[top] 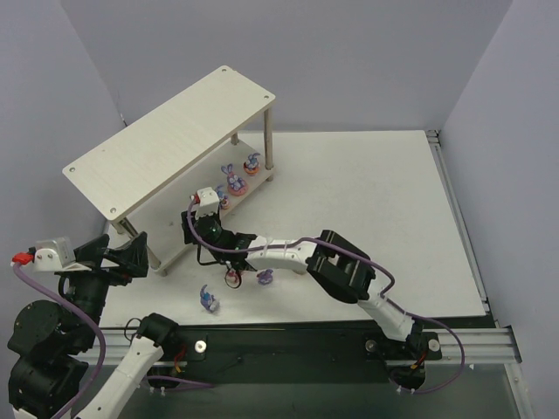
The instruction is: Place and organize the plastic toys onto the shelf
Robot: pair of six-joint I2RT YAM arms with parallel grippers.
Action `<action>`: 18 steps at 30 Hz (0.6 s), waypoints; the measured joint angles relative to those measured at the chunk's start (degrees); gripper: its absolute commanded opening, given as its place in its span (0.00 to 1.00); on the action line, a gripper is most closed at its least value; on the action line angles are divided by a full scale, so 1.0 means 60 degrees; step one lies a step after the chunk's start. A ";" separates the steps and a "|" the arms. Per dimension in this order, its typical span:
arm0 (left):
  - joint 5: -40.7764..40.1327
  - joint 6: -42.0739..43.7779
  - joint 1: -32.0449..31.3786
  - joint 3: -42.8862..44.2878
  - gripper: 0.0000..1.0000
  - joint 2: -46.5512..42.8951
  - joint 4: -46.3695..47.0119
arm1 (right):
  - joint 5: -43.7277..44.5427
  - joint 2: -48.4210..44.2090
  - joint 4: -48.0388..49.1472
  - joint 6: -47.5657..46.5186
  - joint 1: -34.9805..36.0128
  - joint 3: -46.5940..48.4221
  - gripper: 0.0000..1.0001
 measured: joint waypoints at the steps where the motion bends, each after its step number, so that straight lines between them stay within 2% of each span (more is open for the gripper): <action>1: -0.0004 0.0004 0.0000 0.0000 0.97 0.0000 -0.0004 | -0.0171 -0.0029 0.0189 -0.0178 -0.0036 -0.0120 0.44; 7: -0.0004 0.0011 0.0000 0.0000 0.97 0.0000 0.0000 | -0.1534 -0.0481 0.1096 -0.1264 -0.0357 -0.1096 0.43; 18: -0.0004 0.0007 0.0000 -0.0004 0.97 0.0000 -0.0004 | -0.3821 -0.1137 0.1180 -0.2335 -0.1169 -0.1945 0.44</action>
